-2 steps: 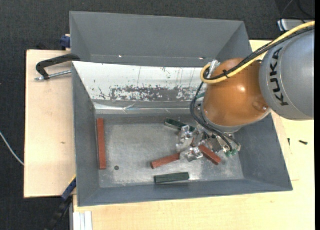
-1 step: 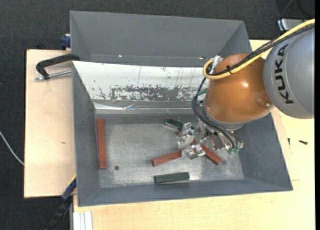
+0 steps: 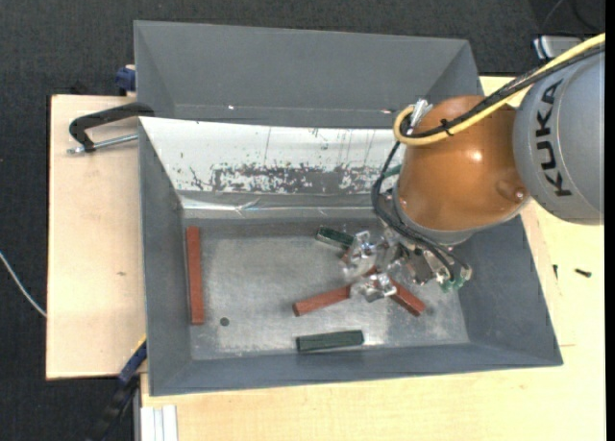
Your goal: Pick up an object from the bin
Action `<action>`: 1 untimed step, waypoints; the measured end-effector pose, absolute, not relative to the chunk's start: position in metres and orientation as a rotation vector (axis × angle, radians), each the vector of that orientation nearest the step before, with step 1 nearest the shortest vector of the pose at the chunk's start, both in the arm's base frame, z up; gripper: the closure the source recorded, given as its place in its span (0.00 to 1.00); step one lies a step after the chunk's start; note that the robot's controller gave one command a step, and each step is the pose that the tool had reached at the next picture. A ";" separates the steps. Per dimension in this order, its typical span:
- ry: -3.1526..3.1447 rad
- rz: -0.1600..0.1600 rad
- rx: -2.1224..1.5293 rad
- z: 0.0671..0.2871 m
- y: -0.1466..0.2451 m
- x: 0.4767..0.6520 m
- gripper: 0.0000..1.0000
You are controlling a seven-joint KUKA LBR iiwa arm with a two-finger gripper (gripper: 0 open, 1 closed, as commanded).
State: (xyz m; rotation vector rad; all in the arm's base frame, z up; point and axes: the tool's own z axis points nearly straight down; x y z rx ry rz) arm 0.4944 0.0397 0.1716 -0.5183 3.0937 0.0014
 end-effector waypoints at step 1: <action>3.091 0.001 -0.517 0.181 0.040 0.495 1.00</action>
Offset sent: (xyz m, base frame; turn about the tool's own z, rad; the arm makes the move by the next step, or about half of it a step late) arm 0.0000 0.0000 0.0128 0.0000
